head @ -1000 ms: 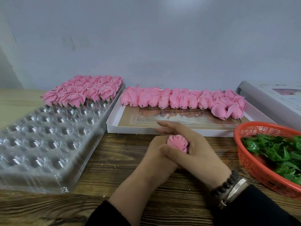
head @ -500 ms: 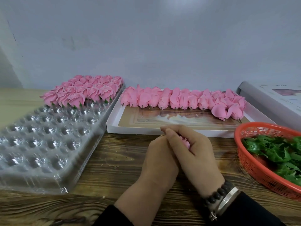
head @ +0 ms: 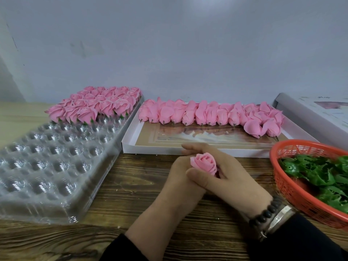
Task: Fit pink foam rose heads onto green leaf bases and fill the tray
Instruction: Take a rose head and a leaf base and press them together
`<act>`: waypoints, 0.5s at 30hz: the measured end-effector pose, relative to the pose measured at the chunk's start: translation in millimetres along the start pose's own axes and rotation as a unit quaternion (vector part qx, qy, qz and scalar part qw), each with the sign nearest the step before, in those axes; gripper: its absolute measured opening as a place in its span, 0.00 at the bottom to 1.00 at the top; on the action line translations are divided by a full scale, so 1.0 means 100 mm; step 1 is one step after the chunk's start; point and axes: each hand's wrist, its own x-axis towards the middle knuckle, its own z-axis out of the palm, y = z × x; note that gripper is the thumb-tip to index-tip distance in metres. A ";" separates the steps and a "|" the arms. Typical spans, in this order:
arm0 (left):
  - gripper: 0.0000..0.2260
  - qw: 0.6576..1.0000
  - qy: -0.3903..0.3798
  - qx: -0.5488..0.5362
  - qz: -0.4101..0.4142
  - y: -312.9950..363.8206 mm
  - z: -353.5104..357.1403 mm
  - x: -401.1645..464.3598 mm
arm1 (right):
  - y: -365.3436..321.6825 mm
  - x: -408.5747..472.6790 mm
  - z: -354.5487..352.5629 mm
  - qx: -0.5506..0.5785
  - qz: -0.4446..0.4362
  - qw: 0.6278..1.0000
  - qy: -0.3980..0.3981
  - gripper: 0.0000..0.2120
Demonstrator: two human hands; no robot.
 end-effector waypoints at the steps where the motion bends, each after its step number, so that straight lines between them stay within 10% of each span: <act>1: 0.07 1.000 0.012 -0.007 0.016 -0.01 0.00 0.01 | 0.01 -0.01 0.00 -0.008 0.001 1.000 0.006 0.27; 6: 0.07 0.996 0.074 0.021 0.037 -0.10 0.01 0.05 | -0.02 -0.03 0.04 0.019 -0.028 0.997 0.065 0.31; 15: 0.07 0.989 0.070 0.124 0.036 -0.08 0.16 0.10 | -0.03 0.02 0.21 0.014 -0.038 0.987 0.156 0.10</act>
